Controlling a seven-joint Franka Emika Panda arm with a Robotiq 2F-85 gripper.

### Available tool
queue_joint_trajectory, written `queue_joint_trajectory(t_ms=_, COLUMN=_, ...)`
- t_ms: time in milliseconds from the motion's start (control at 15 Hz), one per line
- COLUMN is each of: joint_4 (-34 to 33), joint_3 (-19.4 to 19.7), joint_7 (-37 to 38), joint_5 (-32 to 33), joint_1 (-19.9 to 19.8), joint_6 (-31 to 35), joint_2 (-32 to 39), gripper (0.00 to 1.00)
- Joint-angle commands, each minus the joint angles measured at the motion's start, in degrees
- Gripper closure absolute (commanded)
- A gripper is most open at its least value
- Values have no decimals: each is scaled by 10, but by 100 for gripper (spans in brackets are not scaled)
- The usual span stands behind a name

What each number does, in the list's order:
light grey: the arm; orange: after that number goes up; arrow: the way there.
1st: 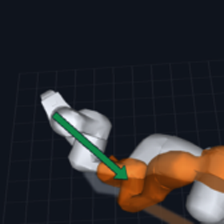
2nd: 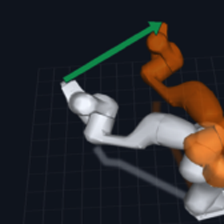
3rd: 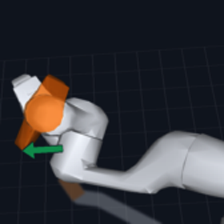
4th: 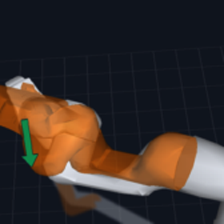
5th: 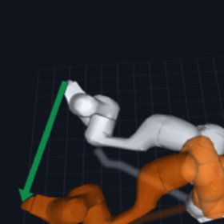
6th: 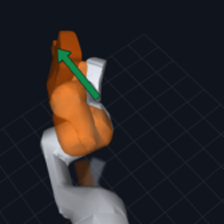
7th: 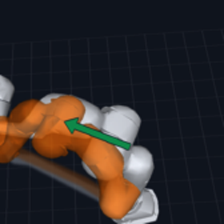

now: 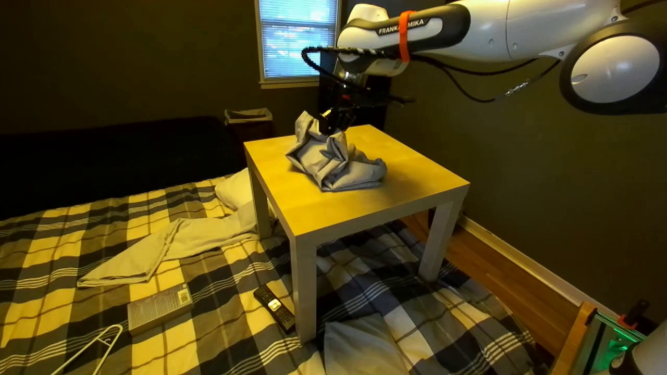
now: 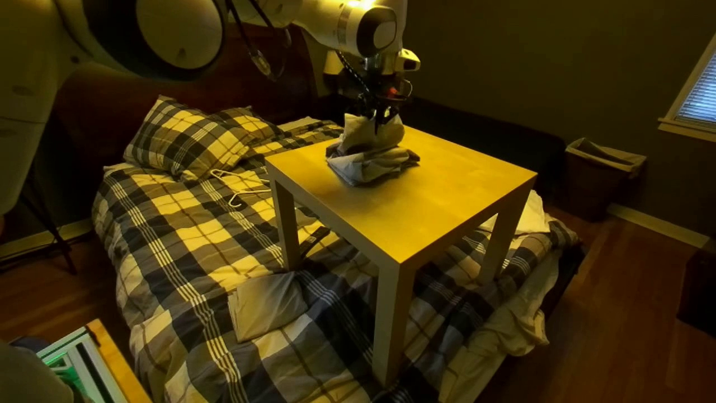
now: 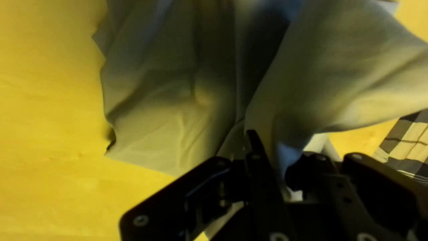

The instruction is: Fold the pillowcase on the table from the left to right.

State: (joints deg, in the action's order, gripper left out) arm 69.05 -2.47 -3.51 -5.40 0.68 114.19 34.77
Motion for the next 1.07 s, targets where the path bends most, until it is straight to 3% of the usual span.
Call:
queue_joint_trajectory(t_ms=0, joint_4=-45, joint_3=-8, joint_7=48, joint_5=-39, joint_1=-12, joint_6=-131, joint_2=-6, gripper=98)
queue_joint_trajectory(t_ms=133, joint_4=-54, joint_3=-13, joint_7=58, joint_5=-76, joint_1=-24, joint_6=-171, joint_2=-6, gripper=98)
queue_joint_trajectory(t_ms=467, joint_4=-62, joint_3=-25, joint_7=13, joint_5=-173, joint_1=-70, joint_6=-196, joint_2=14, gripper=98)
queue_joint_trajectory(t_ms=1000, joint_4=-61, joint_3=-19, joint_7=-14, joint_5=-231, joint_1=-133, joint_6=-270, joint_2=27, gripper=98)
